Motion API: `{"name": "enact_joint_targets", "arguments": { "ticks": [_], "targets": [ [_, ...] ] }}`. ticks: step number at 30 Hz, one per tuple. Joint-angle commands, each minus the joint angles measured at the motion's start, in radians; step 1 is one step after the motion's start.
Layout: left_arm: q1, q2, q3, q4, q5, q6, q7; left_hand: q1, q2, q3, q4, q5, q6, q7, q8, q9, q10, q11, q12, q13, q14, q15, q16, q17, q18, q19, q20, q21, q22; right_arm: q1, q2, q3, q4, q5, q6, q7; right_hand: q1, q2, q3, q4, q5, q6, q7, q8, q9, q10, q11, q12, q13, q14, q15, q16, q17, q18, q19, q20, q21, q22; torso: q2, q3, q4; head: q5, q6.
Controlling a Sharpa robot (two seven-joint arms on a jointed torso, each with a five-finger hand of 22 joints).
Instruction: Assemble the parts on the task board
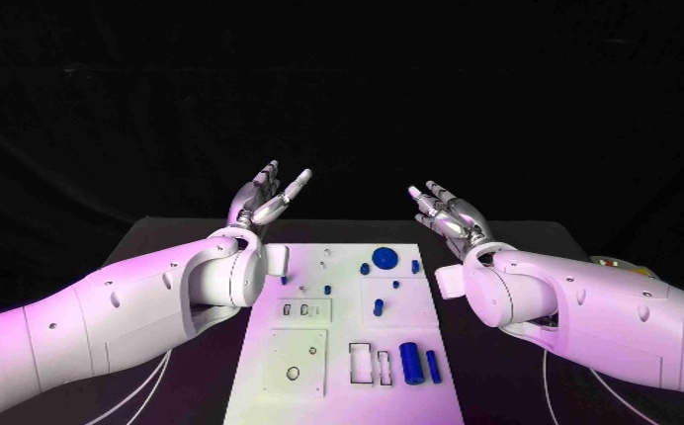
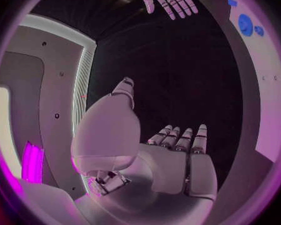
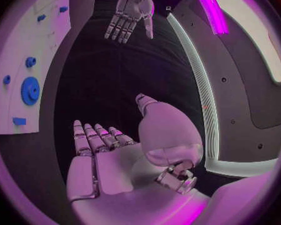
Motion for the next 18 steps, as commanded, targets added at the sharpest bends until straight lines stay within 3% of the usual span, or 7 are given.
{"name": "enact_joint_targets", "arguments": {
  "ticks": [1,7,8,10,12,13,18],
  "targets": [
    [0.004,0.005,0.001,-0.005,-0.027,0.098,0.004,0.061,0.014,0.016,0.015,0.008,0.033,0.056,0.013,0.007,0.019,0.028,0.004,0.006,0.015,0.021,0.005,0.006,0.038,0.008,0.018,0.011,0.004,0.012,0.001,-0.012,-0.013,-0.072,0.192,-0.06,0.18,-0.015,0.034,-0.071,0.026,0.121,0.179,0.048,0.032,0.159,0.011,0.04,0.022,0.152,0.006,0.046,0.031,0.017,0.082,0.011,0.039,0.02,0.0,0.0,-0.0001,0.0,0.0],
    [0.004,0.005,0.001,-0.005,-0.027,0.098,0.004,0.115,0.073,0.071,0.011,-0.003,0.18,0.092,0.061,0.04,0.15,0.069,0.033,0.024,0.159,0.051,0.057,0.043,0.059,0.093,0.024,0.053,0.026,0.022,0.001,-0.025,-0.022,-0.085,0.233,-0.074,0.291,-0.043,0.074,-0.168,0.013,0.369,0.172,0.145,0.091,0.519,-0.018,0.118,0.05,0.481,-0.034,0.152,0.09,0.061,0.302,0.007,0.132,0.065,0.0,0.0,-0.0001,0.0,0.0],
    [0.004,-0.034,0.001,0.008,-0.031,0.09,0.001,0.125,0.077,0.08,0.01,-0.003,0.212,0.1,0.072,0.047,0.185,0.077,0.04,0.028,0.189,0.055,0.067,0.05,0.055,0.125,0.024,0.068,0.033,0.034,-0.013,-0.025,-0.049,-0.369,0.075,-0.006,0.3,-0.049,0.081,-0.181,0.013,0.41,0.172,0.16,0.1,0.581,-0.021,0.129,0.052,0.539,-0.043,0.17,0.099,0.069,0.36,0.007,0.156,0.075,0.014,-0.0006,0.0027,-0.003,-0.021],
    [0.004,-0.038,0.001,0.009,-0.031,0.083,0.002,0.15,0.096,0.105,0.009,-0.008,0.328,0.127,0.114,0.073,0.375,0.109,0.08,0.043,0.36,0.073,0.128,0.087,0.037,0.351,0.023,0.17,0.081,0.038,-0.013,-0.025,-0.055,-0.418,0.058,-0.007,0.318,-0.062,0.101,-0.209,0.014,0.514,0.167,0.197,0.121,0.717,-0.034,0.152,0.056,0.663,-0.06,0.207,0.117,0.089,0.495,0.005,0.211,0.099,0.017,-0.0003,0.0028,-0.005,-0.022],
    [0.004,-0.04,0.001,0.009,-0.031,0.082,0.003,0.162,0.099,0.114,0.007,-0.01,0.388,0.136,0.137,0.087,0.454,0.122,0.097,0.049,0.475,0.05,0.171,0.111,0.052,0.477,0.02,0.227,0.105,0.041,-0.013,-0.025,-0.06,-0.456,0.048,-0.01,0.325,-0.074,0.124,-0.229,0.013,0.604,0.157,0.225,0.137,0.772,-0.047,0.151,0.05,0.71,-0.075,0.217,0.12,0.103,0.533,0.004,0.225,0.1,0.019,-0.0003,0.0031,-0.005,-0.021],
    [0.004,-0.041,0.001,0.009,-0.031,0.081,0.003,0.177,0.106,0.126,0.005,-0.012,0.492,0.14,0.179,0.111,0.618,0.131,0.141,0.064,0.663,0.026,0.246,0.152,0.084,0.557,0.018,0.268,0.118,0.043,-0.014,-0.025,-0.063,-0.476,0.043,-0.013,0.324,-0.079,0.132,-0.233,0.012,0.62,0.155,0.227,0.138,0.784,-0.05,0.146,0.048,0.72,-0.078,0.216,0.119,0.106,0.54,0.004,0.226,0.099,0.02,-0.0003,0.0036,-0.006,-0.021],
    [0.004,-0.049,0.001,0.017,-0.032,0.084,0.0,0.216,0.103,0.155,0.003,-0.015,0.7,0.124,0.258,0.156,0.834,0.1,0.168,0.064,0.823,-0.018,0.3,0.183,0.121,0.707,0.003,0.328,0.126,0.053,-0.015,-0.024,-0.074,-0.568,0.032,-0.037,0.311,-0.112,0.21,-0.263,0.005,0.743,0.135,0.242,0.145,0.867,-0.069,0.111,0.046,0.793,-0.098,0.214,0.114,0.12,0.598,-0.001,0.241,0.094,0.03,0.0003,0.0087,-0.008,-0.021]
  ]
}}
